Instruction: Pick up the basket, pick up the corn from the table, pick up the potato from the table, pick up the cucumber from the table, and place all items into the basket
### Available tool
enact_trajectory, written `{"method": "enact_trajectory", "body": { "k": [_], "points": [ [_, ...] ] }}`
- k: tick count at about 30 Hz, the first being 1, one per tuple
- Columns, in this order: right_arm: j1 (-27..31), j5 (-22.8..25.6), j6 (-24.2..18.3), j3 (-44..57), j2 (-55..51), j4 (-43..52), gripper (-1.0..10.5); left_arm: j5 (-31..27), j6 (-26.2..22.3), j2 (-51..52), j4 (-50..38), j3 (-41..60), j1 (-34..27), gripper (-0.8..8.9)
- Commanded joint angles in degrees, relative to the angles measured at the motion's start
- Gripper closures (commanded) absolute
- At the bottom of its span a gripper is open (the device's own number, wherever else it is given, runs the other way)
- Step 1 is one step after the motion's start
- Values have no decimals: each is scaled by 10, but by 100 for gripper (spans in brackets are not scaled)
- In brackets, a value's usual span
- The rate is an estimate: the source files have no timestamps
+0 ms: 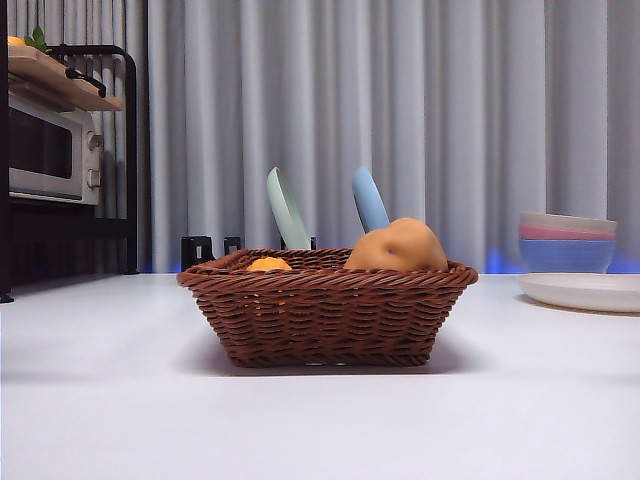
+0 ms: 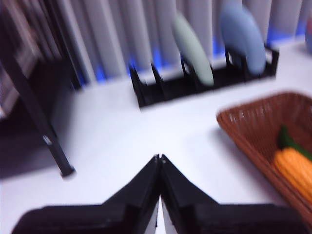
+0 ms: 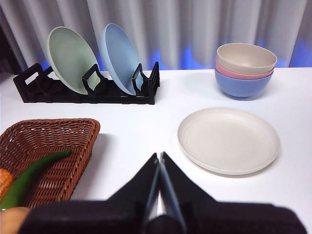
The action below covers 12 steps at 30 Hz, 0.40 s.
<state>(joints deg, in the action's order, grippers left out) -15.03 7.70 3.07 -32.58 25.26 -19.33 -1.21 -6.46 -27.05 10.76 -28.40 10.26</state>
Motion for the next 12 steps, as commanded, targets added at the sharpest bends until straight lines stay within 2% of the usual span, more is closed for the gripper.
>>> {"method": "enact_trajectory", "body": {
  "k": [1,3,8,12],
  "points": [
    [-1,2,5,3,-1,2,963,14,-13,43,-7,47,-20,816],
    [-1,2,5,3,-1,2,963,31,-12,88,-21,97,-41,816],
    [-1,2,5,3,-1,0,963,31,-12,203,-31,224,-73,816],
    [-1,2,5,3,-1,0,963,31,-12,234,-32,270,-74,817]
  ]
}}
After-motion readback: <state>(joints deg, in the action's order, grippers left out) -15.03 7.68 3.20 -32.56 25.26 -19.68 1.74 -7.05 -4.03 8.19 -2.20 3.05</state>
